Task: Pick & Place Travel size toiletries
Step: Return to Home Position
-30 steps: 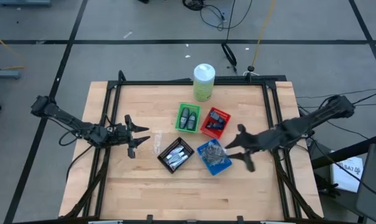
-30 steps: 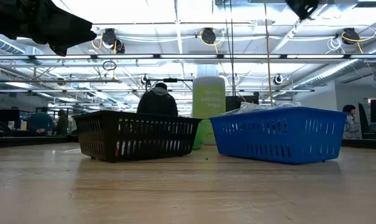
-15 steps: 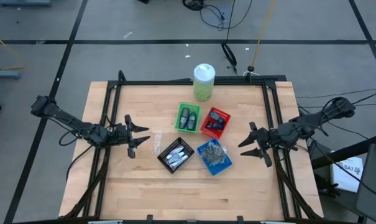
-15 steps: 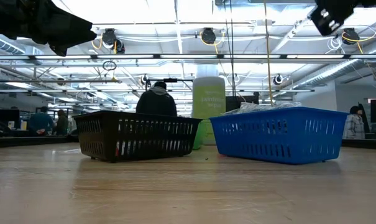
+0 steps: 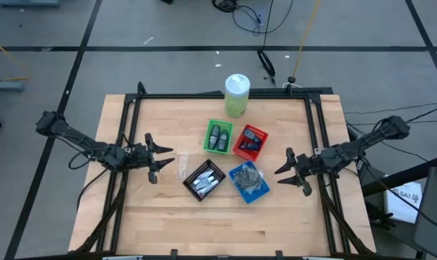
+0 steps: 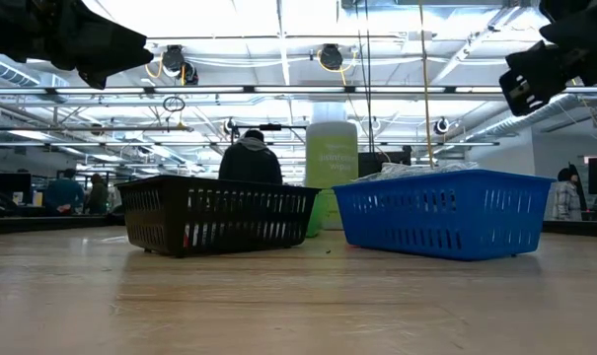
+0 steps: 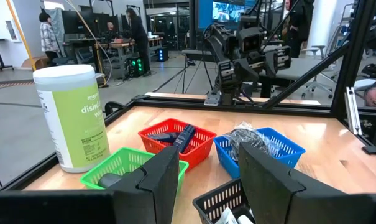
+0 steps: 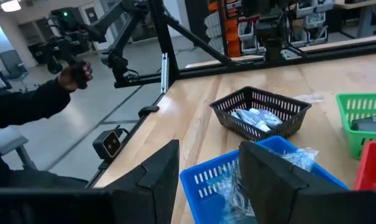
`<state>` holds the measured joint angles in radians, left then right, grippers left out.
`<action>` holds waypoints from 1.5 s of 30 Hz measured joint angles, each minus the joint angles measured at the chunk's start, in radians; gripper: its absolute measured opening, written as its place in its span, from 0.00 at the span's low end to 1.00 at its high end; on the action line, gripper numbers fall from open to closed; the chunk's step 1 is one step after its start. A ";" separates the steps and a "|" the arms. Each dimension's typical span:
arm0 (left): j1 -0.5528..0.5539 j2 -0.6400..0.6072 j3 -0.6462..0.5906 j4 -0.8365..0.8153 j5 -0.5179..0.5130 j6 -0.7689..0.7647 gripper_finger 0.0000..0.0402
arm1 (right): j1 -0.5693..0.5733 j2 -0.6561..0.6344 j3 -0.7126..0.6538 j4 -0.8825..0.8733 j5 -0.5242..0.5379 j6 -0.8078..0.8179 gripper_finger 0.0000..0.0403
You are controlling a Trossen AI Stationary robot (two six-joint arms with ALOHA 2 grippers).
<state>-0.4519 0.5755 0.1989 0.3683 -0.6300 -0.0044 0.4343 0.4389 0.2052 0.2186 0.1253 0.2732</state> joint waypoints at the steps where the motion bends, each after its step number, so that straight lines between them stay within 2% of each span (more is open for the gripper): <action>1: 0.000 0.000 0.000 0.000 0.000 0.000 0.41 | 0.000 -0.011 -0.005 -0.003 0.000 -0.006 0.39; 4: 0.000 0.000 0.000 0.000 0.000 0.000 0.41 | 0.000 -0.055 -0.006 -0.038 -0.009 -0.028 0.39; 9: 0.000 0.000 0.000 0.000 0.000 0.000 0.41 | 0.000 -0.155 -0.006 -0.104 -0.102 -0.088 0.39; 17: 0.000 0.000 0.000 0.000 0.000 0.000 0.41 | 0.000 -0.337 -0.006 -0.222 -0.102 -0.107 0.39; 23: 0.000 0.000 0.000 0.000 0.000 -0.001 0.41 | 0.000 -0.425 -0.006 -0.283 -0.101 -0.133 0.39; 39: 0.000 0.000 0.000 -0.035 0.001 -0.077 0.41 | 0.000 -0.436 -0.008 -0.297 -0.084 -0.156 0.39; 45: 0.000 0.000 0.000 -0.047 0.002 -0.113 0.41 | -0.001 -0.436 -0.085 -0.157 -0.047 -0.176 0.39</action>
<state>-0.4522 0.5758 0.1989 0.3210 -0.6281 -0.1173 0.4335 0.0032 0.1200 0.0616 0.0779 0.0969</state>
